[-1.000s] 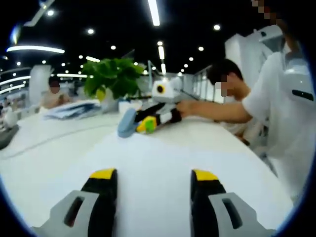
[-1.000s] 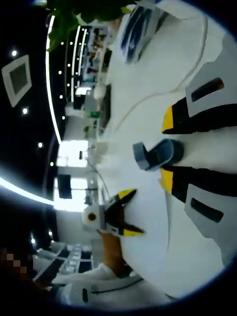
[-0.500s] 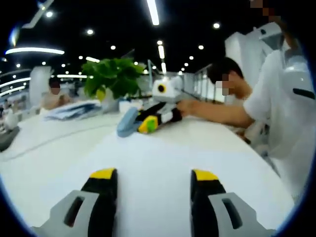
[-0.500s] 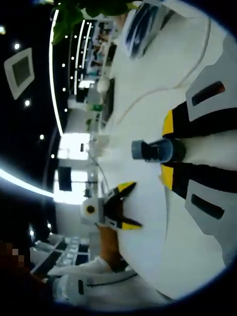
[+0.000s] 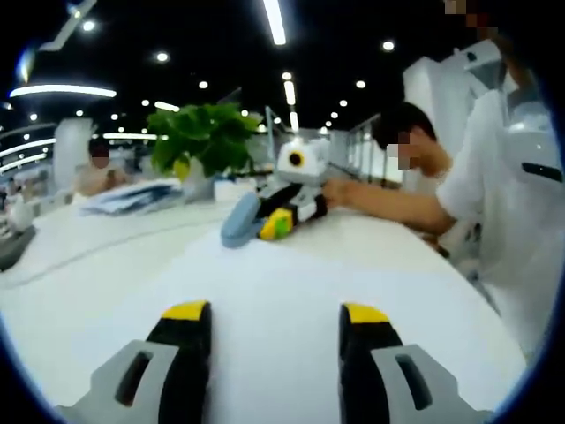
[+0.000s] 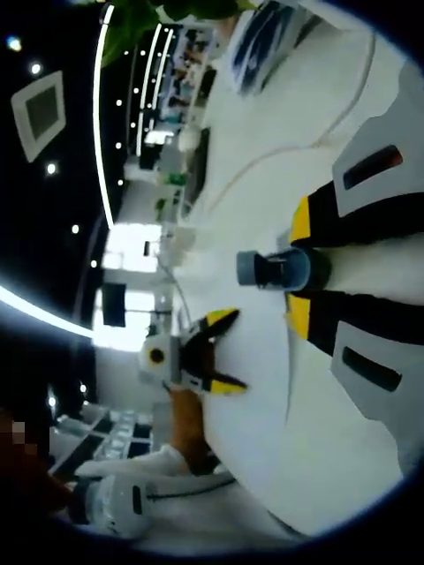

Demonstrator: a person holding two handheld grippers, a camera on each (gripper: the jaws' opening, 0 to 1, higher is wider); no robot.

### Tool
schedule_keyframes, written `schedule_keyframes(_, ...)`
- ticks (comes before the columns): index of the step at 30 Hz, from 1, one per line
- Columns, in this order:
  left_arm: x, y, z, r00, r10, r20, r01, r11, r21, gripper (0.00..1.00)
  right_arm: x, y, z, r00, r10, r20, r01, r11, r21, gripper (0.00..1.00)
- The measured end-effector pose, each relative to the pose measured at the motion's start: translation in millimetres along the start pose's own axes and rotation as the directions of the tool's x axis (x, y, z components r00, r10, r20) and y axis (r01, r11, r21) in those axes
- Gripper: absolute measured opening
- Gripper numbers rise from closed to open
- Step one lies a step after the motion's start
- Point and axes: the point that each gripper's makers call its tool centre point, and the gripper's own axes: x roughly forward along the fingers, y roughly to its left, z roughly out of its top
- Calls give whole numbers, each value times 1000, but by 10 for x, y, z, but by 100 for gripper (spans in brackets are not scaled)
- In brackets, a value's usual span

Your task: Pick up the paper insert the paper into the punch align the paper edges press the punch to punch holes

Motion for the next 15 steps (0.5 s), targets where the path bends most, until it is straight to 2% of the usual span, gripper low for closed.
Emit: schedule_keyframes(15,11,13,-10,1000,2,-1,-2,1000,8,59,-23,65,5,999,42,4,-42,999,-17,22)
